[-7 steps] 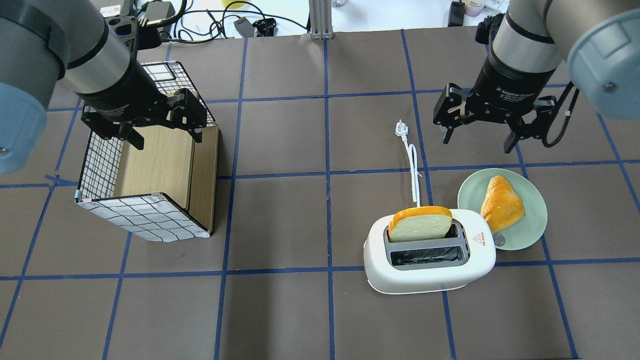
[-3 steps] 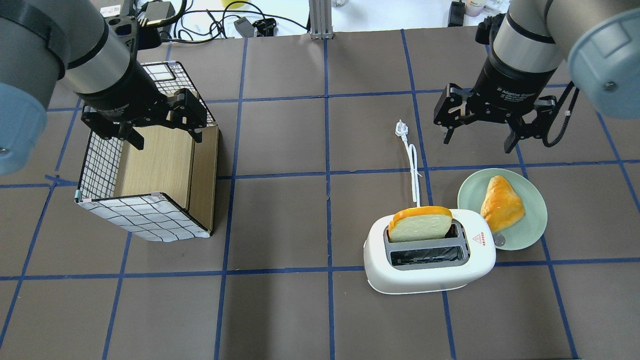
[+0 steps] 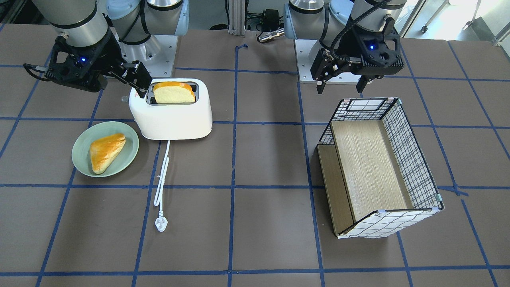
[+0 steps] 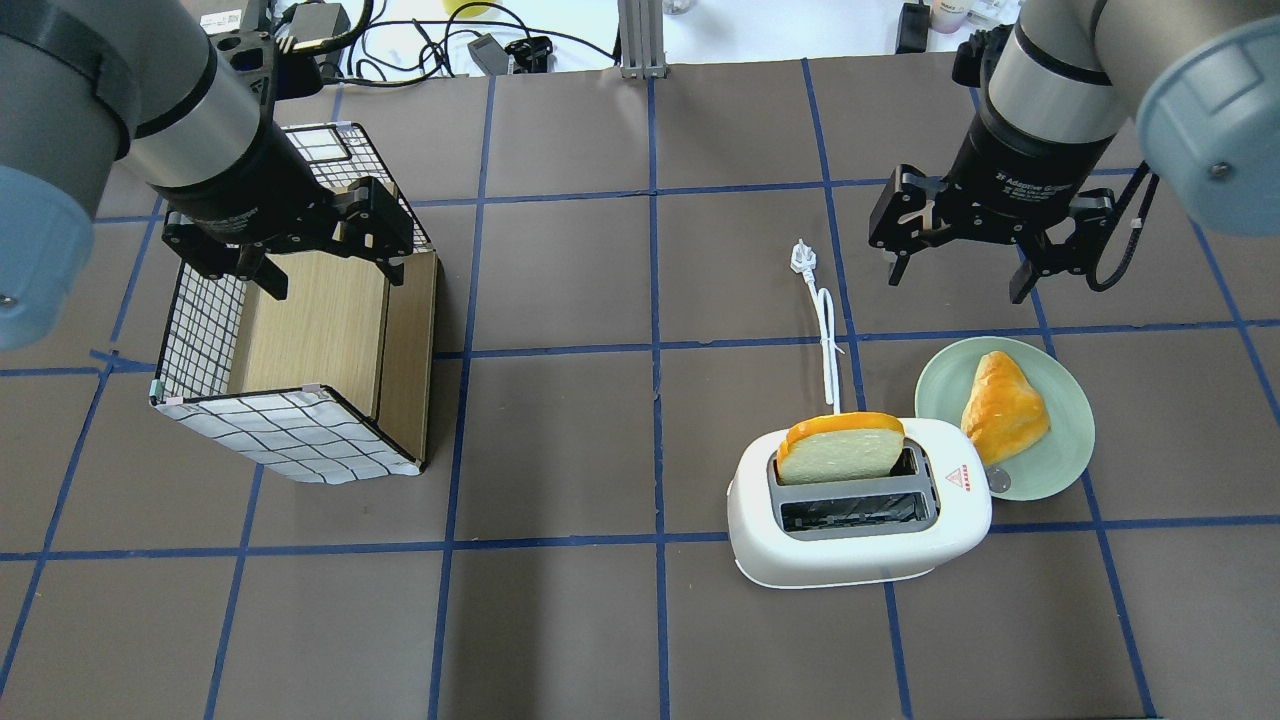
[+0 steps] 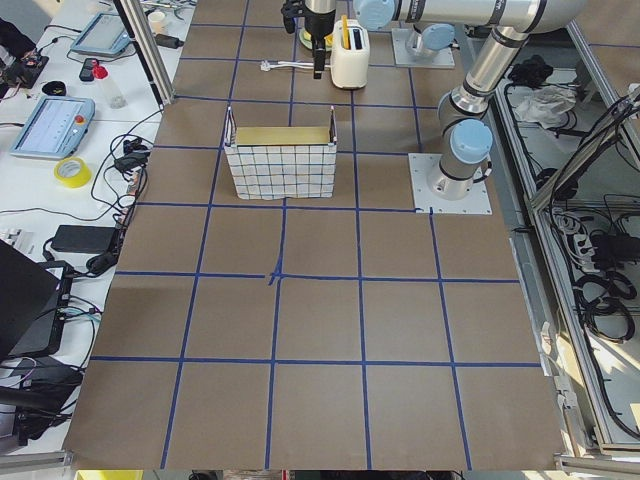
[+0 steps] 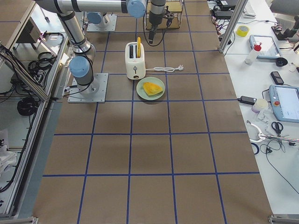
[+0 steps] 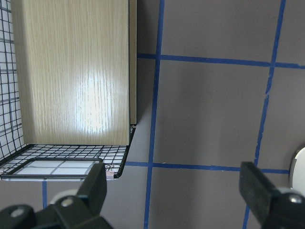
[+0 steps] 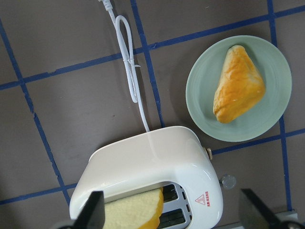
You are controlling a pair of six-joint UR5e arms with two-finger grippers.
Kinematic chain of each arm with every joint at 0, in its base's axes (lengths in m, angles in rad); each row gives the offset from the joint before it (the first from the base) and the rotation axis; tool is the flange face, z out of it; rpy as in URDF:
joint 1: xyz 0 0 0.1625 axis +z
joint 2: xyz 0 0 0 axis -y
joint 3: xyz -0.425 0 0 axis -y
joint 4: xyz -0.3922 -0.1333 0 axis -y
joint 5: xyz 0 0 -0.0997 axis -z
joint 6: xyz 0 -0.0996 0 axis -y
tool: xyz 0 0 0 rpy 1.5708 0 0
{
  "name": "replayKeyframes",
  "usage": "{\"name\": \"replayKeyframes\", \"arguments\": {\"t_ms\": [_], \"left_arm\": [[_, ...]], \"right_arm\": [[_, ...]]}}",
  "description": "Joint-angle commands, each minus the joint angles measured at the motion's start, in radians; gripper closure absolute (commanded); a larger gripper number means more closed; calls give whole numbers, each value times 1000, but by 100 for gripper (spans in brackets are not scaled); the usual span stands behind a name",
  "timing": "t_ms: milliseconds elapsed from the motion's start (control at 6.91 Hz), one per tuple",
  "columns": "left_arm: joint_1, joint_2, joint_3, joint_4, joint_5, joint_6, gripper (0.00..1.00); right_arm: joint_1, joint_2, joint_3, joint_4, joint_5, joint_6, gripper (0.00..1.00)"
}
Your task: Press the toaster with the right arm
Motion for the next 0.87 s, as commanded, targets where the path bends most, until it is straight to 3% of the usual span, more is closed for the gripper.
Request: {"name": "replayKeyframes", "arguments": {"t_ms": [0, 289, 579, 724], "left_arm": [[0, 0, 0, 0, 0, 0, 0], [0, 0, 0, 0, 0, 0, 0], [0, 0, 0, 0, 0, 0, 0], [0, 0, 0, 0, 0, 0, 0]], "right_arm": [[-4, 3, 0, -6, -1, -15, 1], [-6, 4, 0, -9, -1, -90, 11], [-33, 6, 2, -6, -1, -151, 38], [-64, 6, 2, 0, 0, -208, 89]]}}
